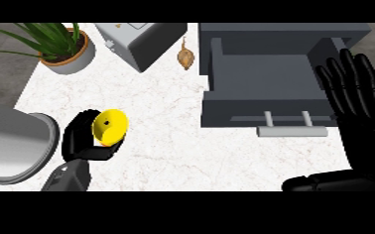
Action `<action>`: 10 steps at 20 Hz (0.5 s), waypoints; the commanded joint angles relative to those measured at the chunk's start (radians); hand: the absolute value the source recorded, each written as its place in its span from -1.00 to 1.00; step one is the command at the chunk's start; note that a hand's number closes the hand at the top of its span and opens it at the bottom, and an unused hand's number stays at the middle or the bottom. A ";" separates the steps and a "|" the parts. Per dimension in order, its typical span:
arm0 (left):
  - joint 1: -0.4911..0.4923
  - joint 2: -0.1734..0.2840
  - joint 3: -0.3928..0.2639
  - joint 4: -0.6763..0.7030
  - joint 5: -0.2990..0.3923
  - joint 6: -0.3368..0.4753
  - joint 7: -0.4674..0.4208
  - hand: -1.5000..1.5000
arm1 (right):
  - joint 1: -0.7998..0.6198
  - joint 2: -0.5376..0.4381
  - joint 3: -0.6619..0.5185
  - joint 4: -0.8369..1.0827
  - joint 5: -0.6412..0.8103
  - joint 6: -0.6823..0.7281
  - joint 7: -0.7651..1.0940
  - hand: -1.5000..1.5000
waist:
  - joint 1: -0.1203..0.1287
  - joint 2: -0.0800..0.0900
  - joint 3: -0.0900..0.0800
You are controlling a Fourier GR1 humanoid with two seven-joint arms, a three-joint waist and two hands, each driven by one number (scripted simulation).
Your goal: Pick up the cup, place it into the drawer and close the drawer
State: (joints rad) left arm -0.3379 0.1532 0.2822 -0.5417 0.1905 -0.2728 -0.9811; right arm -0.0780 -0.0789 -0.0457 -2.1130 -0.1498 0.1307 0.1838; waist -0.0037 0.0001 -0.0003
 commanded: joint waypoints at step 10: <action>0.104 -0.088 -0.163 -0.603 0.049 0.002 0.291 1.00 | 0.018 -0.050 -0.091 0.028 -0.085 0.051 -0.011 -1.00 | 0.016 -0.007 0.002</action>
State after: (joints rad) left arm -0.2751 0.0850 0.1644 -0.9429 0.2128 -0.2680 -0.8145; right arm -0.0886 -0.0997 -0.0892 -2.0906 -0.1799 0.1395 0.1911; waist 0.0109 -0.0055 0.0012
